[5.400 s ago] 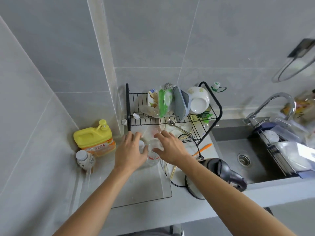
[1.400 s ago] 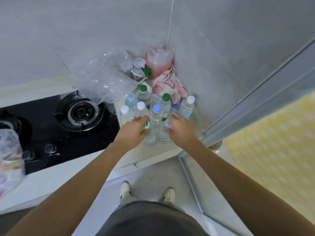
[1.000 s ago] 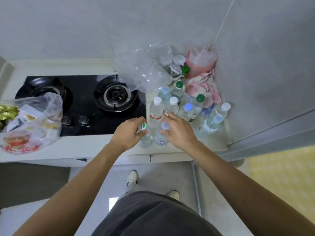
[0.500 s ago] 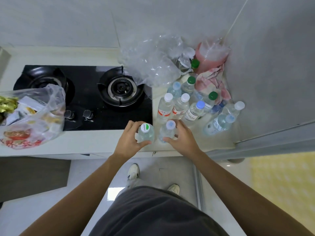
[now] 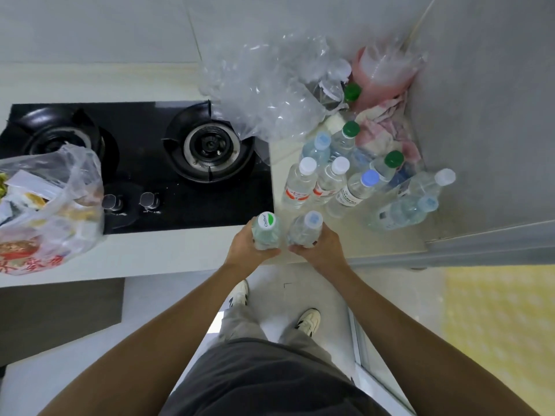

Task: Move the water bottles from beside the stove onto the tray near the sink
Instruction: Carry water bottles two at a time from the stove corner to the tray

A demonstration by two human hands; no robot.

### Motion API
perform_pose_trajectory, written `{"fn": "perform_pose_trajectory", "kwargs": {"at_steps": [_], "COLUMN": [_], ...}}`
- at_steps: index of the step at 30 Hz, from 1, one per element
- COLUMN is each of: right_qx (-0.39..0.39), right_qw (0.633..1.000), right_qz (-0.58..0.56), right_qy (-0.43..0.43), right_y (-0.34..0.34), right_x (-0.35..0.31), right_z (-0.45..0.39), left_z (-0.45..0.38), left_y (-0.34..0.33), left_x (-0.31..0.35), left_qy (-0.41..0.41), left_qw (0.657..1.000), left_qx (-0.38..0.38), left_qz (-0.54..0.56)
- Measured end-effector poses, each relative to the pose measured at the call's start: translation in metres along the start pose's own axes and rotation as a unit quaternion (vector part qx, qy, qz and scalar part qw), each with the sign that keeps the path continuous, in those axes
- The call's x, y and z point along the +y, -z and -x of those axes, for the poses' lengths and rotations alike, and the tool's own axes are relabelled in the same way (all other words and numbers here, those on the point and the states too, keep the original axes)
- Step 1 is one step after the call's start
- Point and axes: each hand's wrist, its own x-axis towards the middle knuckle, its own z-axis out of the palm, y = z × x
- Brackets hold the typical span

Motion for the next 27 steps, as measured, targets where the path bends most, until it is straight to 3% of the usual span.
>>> {"fn": "perform_pose_trajectory", "kwargs": {"at_steps": [8,14,21,27], "right_qx": [-0.020,-0.060,-0.137,-0.247], "right_qw": [0.999,0.985,0.952,0.908], "right_qz": [-0.048,-0.146,-0.203,-0.230], "right_qy": [0.008,0.067,0.184,0.250], "right_y": [0.007,0.032,0.049,0.019], "right_x": [-0.014,-0.066,-0.139,-0.205], "right_z": [0.007,0.020,0.041,0.095], "left_z": [0.010,0.041,0.136,0.244], "left_y": [0.032,0.070,0.088,0.116], "left_x": [0.018,0.060,0.088,0.071], "left_qy": [0.009,-0.053,-0.138,-0.160], "left_qw": [0.996,0.986,0.947,0.899], "left_qx": [-0.028,-0.023,0.134,0.291], "left_qz": [0.088,0.157,0.255,0.286]}}
